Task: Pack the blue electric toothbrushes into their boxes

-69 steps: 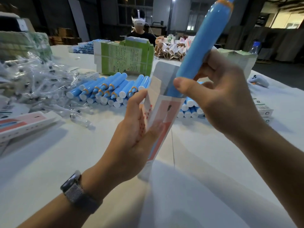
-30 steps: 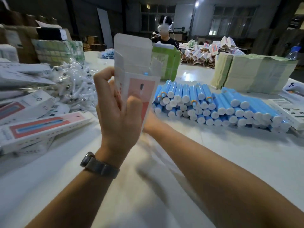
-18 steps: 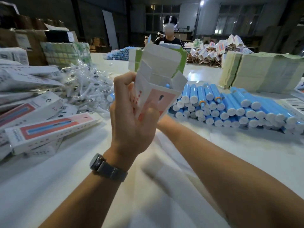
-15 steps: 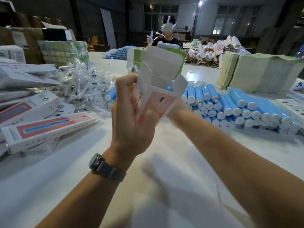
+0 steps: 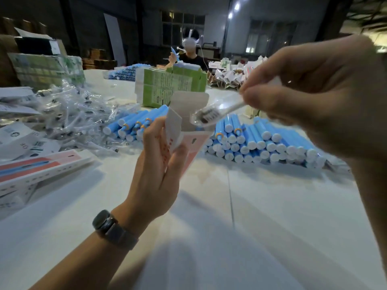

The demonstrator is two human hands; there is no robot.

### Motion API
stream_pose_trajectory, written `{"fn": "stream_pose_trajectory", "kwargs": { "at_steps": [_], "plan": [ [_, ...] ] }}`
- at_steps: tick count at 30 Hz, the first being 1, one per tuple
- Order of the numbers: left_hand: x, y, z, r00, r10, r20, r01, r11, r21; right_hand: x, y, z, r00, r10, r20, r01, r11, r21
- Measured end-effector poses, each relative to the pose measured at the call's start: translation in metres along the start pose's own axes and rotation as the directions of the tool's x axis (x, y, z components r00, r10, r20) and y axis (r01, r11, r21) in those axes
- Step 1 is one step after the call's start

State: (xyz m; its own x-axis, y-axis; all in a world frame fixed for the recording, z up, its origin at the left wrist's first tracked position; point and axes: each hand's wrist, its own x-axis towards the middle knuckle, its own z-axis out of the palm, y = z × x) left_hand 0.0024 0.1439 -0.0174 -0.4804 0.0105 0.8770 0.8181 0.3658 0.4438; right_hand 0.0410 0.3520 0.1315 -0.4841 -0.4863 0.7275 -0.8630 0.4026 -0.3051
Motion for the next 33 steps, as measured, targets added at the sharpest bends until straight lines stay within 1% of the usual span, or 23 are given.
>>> {"fn": "stream_pose_trajectory", "kwargs": {
  "at_steps": [1,4,6,8,10,12,13,14,16,18,19,22,24,27,30,31,33],
  "plan": [
    [-0.001,0.001,0.001,1.000,0.002,0.009,-0.002,1.000,0.010,-0.001,0.000,0.003,0.999,0.008,0.049,-0.005,0.998,-0.068],
    [-0.004,0.000,0.004,0.999,0.027,0.022,-0.028,0.998,0.047,0.001,0.003,0.017,0.986,0.081,0.145,-0.055,0.983,-0.173],
    [-0.006,0.000,0.006,0.999,0.038,0.030,-0.039,0.999,0.035,0.001,0.008,0.023,0.982,0.111,0.152,-0.071,0.967,-0.243],
    [-0.007,0.003,0.008,0.999,0.041,0.036,-0.041,0.999,0.006,0.002,0.010,0.029,0.987,0.117,0.113,-0.083,0.959,-0.270],
    [-0.009,0.006,0.011,0.998,0.045,0.033,-0.044,0.999,-0.018,0.000,0.008,0.034,0.991,0.103,0.089,-0.083,0.974,-0.212],
    [-0.010,0.009,0.014,0.999,0.035,0.026,-0.034,0.998,-0.055,0.000,0.005,0.038,0.988,0.124,0.096,-0.117,0.990,-0.081],
    [-0.010,0.010,0.014,1.000,0.014,0.019,-0.013,0.997,-0.076,0.000,0.004,0.039,0.987,0.136,0.088,-0.133,0.990,-0.046],
    [-0.010,0.011,0.015,1.000,-0.010,0.009,0.010,0.996,-0.091,0.000,0.004,0.040,0.989,0.133,0.067,-0.130,0.990,-0.048],
    [-0.010,0.015,0.016,0.999,-0.047,-0.004,0.046,0.993,-0.105,-0.001,0.005,0.042,0.996,0.082,0.033,-0.076,0.986,-0.146],
    [-0.011,0.019,0.017,0.996,-0.088,-0.001,0.088,0.989,-0.115,-0.002,0.006,0.045,0.997,0.047,0.060,-0.028,0.960,-0.279],
    [-0.012,0.020,0.018,0.994,-0.107,0.000,0.106,0.987,-0.120,-0.002,0.007,0.047,0.996,0.043,0.077,-0.016,0.948,-0.319],
    [-0.013,0.022,0.019,0.989,-0.145,0.001,0.143,0.976,-0.166,-0.003,0.010,0.048,0.991,0.071,0.116,-0.028,0.940,-0.340],
    [-0.013,0.026,0.019,0.984,-0.175,0.027,0.176,0.955,-0.238,-0.006,0.014,0.050,0.995,0.047,0.087,-0.020,0.958,-0.287],
    [-0.011,0.036,0.017,0.986,-0.154,0.055,0.164,0.918,-0.361,-0.021,0.021,0.056,0.999,0.032,-0.037,-0.033,0.999,-0.020],
    [-0.012,0.046,0.021,0.985,-0.151,0.088,0.174,0.875,-0.451,-0.040,0.027,0.064,0.983,0.107,-0.148,-0.068,0.967,0.245],
    [-0.013,0.049,0.023,0.981,-0.170,0.098,0.196,0.859,-0.473,-0.045,0.028,0.066,0.974,0.136,-0.182,-0.078,0.952,0.295],
    [-0.016,0.055,0.028,0.970,-0.217,0.114,0.244,0.823,-0.512,-0.053,0.030,0.069,0.956,0.171,-0.237,-0.083,0.938,0.337]
  ]
}}
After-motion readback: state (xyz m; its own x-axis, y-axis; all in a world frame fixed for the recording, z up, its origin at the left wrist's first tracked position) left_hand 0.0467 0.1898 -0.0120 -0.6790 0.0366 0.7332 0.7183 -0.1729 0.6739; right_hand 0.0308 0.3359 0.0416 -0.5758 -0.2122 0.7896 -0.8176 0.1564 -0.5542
